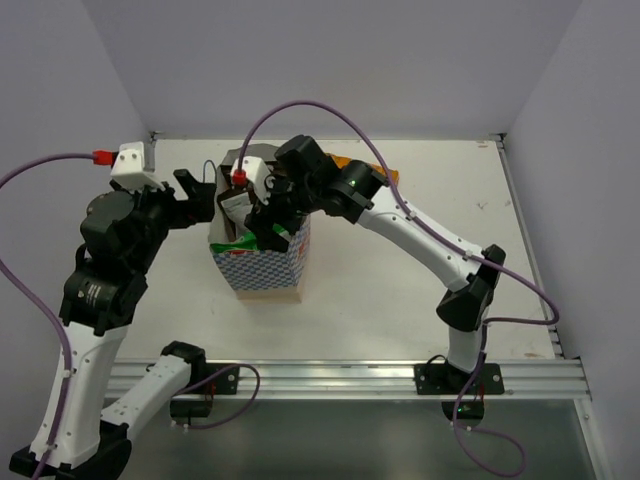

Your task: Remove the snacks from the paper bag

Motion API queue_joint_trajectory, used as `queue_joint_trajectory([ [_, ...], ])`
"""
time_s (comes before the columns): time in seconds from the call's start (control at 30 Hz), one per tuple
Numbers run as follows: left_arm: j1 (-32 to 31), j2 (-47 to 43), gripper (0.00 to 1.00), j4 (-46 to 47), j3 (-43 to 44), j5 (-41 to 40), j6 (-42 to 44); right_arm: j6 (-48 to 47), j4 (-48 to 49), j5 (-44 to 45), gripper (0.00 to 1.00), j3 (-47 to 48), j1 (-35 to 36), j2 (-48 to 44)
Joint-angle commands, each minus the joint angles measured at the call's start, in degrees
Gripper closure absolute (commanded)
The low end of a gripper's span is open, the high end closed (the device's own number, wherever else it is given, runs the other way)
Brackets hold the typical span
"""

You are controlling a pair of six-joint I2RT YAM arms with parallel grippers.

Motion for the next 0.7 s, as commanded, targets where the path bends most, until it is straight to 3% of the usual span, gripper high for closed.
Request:
queue_joint_trajectory([
  [0.0, -0.6, -1.3, 0.1, -1.2, 2.1, -1.1, -1.2, -2.0, 0.3, 2.3, 0.18, -1.1, 1.2, 1.8],
  [0.67, -1.6, -5.7, 0.1, -4.7, -3.8, -3.3, -2.7, -3.7, -1.3, 3.8, 0.2, -0.8, 3.2, 7.9],
])
